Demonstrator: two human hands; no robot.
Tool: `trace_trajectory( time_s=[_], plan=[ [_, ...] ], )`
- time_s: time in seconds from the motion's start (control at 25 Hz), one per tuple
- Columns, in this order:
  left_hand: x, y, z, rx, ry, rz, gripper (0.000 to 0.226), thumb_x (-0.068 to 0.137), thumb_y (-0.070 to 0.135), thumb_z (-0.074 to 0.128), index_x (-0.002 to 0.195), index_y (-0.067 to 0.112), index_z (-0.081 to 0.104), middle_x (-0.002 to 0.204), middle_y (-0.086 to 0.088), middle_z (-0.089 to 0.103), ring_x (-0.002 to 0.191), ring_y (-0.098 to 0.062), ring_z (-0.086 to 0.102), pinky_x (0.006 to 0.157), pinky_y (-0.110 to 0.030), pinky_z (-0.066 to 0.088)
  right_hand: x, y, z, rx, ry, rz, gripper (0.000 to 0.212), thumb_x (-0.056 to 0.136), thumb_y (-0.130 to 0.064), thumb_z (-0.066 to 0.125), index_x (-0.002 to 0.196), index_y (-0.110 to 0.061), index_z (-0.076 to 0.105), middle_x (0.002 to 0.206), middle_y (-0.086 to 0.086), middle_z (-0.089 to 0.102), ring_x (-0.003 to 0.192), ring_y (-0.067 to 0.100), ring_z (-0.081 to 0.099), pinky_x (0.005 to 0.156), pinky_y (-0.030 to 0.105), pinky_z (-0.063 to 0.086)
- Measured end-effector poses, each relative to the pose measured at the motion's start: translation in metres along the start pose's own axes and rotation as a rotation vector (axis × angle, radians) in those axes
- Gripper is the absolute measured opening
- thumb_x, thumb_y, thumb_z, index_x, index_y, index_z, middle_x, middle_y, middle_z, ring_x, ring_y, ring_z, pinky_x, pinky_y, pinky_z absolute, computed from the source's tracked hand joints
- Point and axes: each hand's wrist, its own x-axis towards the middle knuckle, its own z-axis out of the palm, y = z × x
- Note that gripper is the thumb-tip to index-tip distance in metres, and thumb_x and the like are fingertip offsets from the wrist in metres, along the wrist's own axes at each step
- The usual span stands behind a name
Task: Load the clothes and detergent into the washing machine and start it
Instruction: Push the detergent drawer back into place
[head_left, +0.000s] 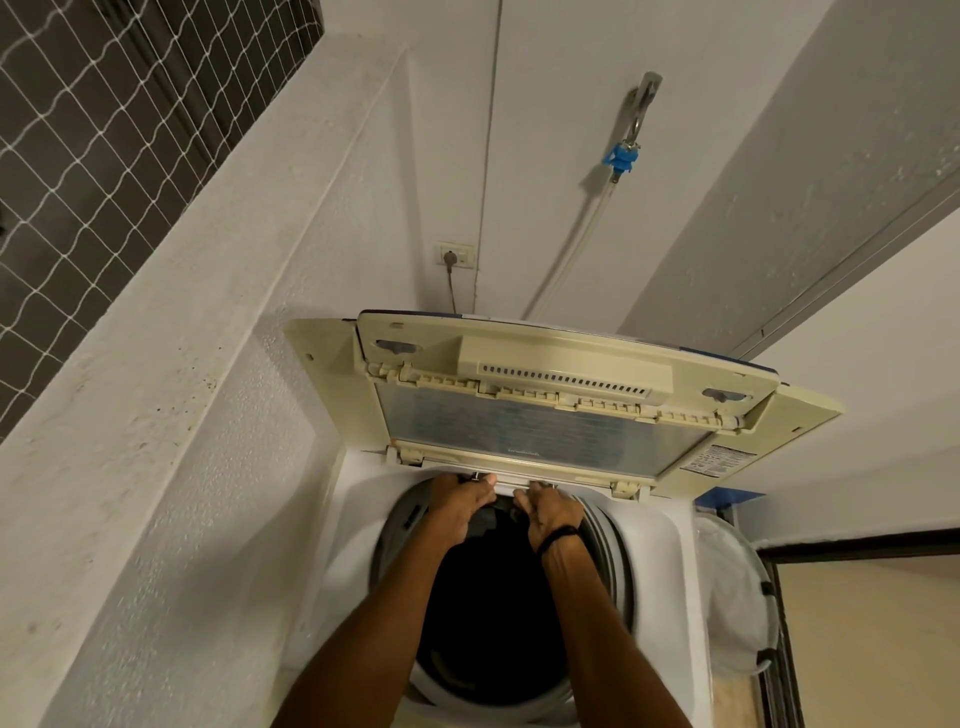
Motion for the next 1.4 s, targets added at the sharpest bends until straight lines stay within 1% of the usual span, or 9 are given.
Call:
trace_trajectory(
  time_s=[0.16, 0.44, 0.6, 0.72, 0.8, 0.88, 1.08, 1.32, 1.4],
  plan=[
    [0.000, 0.001, 0.000, -0.005, 0.001, 0.017, 0.008, 0.082, 0.002, 0.074, 0.082, 0.005, 0.066, 0.087, -0.015, 0.071, 0.089, -0.035, 0.070, 0.091, -0.044, 0.055, 0.005, -0.001, 0.003, -0.001, 0.039, -0.006, 0.029, 0.087, 0.010, 0.052, 0.116, 0.010, 0.056, 0.097, 0.022, 0.067, 0.074, 0.025, 0.064, 0.080, 0.042, 0.057],
    [0.003, -0.002, 0.000, 0.018, 0.014, 0.045, 0.009, 0.081, 0.004, 0.076, 0.084, 0.004, 0.067, 0.096, -0.021, 0.071, 0.093, -0.037, 0.070, 0.089, -0.044, 0.057, 0.001, -0.004, 0.001, 0.021, 0.038, -0.009, 0.035, 0.089, 0.014, 0.046, 0.124, 0.013, 0.049, 0.103, 0.025, 0.067, 0.081, 0.032, 0.068, 0.083, 0.043, 0.055],
    [0.004, -0.004, 0.000, 0.009, 0.007, 0.033, 0.023, 0.081, 0.007, 0.077, 0.099, -0.002, 0.067, 0.094, -0.017, 0.072, 0.089, -0.032, 0.072, 0.088, -0.042, 0.057, 0.002, -0.007, 0.001, -0.024, 0.026, 0.022, 0.027, 0.092, 0.009, 0.045, 0.117, 0.008, 0.055, 0.098, 0.018, 0.067, 0.072, 0.023, 0.066, 0.072, 0.035, 0.057],
    [0.001, -0.006, -0.002, 0.018, 0.005, 0.072, 0.030, 0.079, 0.012, 0.079, 0.103, -0.002, 0.069, 0.095, -0.016, 0.074, 0.088, -0.029, 0.074, 0.087, -0.042, 0.058, 0.000, -0.007, -0.003, -0.022, -0.010, 0.046, 0.016, 0.094, 0.007, 0.043, 0.100, 0.000, 0.057, 0.079, 0.009, 0.069, 0.069, 0.019, 0.063, 0.060, 0.027, 0.057],
    [-0.002, -0.007, -0.003, 0.002, -0.002, 0.114, 0.030, 0.079, 0.012, 0.078, 0.104, -0.002, 0.070, 0.096, -0.017, 0.074, 0.088, -0.029, 0.074, 0.087, -0.041, 0.058, -0.004, -0.006, -0.006, -0.002, -0.004, 0.054, 0.014, 0.094, 0.007, 0.048, 0.102, -0.002, 0.055, 0.085, 0.011, 0.071, 0.075, 0.021, 0.066, 0.071, 0.032, 0.058],
    [-0.005, -0.006, -0.002, -0.018, 0.004, 0.135, 0.024, 0.079, 0.010, 0.078, 0.100, 0.001, 0.071, 0.098, -0.019, 0.074, 0.090, -0.030, 0.074, 0.087, -0.041, 0.058, -0.006, -0.002, -0.007, 0.037, 0.026, 0.018, 0.036, 0.091, 0.010, 0.053, 0.127, 0.004, 0.049, 0.112, 0.020, 0.069, 0.089, 0.026, 0.069, 0.087, 0.038, 0.056],
    [-0.008, -0.004, -0.001, -0.044, 0.011, 0.133, 0.023, 0.079, 0.007, 0.078, 0.100, 0.002, 0.070, 0.100, -0.020, 0.073, 0.091, -0.032, 0.073, 0.089, -0.041, 0.057, -0.008, 0.000, -0.003, 0.107, 0.028, -0.006, 0.054, 0.093, 0.011, 0.050, 0.143, 0.006, 0.032, 0.131, 0.022, 0.059, 0.112, 0.034, 0.063, 0.098, 0.044, 0.050],
    [-0.006, -0.005, 0.000, -0.027, 0.023, 0.124, 0.032, 0.079, 0.009, 0.079, 0.107, -0.003, 0.069, 0.101, -0.020, 0.073, 0.089, -0.030, 0.073, 0.085, -0.037, 0.058, -0.004, 0.002, -0.004, 0.058, 0.048, -0.019, 0.046, 0.092, 0.003, 0.058, 0.135, 0.007, 0.045, 0.114, 0.019, 0.068, 0.085, 0.021, 0.070, 0.083, 0.034, 0.055],
    [-0.007, -0.005, -0.001, -0.011, 0.027, 0.134, 0.030, 0.080, 0.009, 0.078, 0.106, -0.001, 0.069, 0.100, -0.019, 0.073, 0.089, -0.030, 0.073, 0.085, -0.037, 0.058, -0.003, 0.003, -0.006, 0.022, 0.037, -0.016, 0.038, 0.092, 0.002, 0.059, 0.128, 0.011, 0.050, 0.114, 0.023, 0.067, 0.089, 0.023, 0.071, 0.083, 0.035, 0.057]
  ],
)
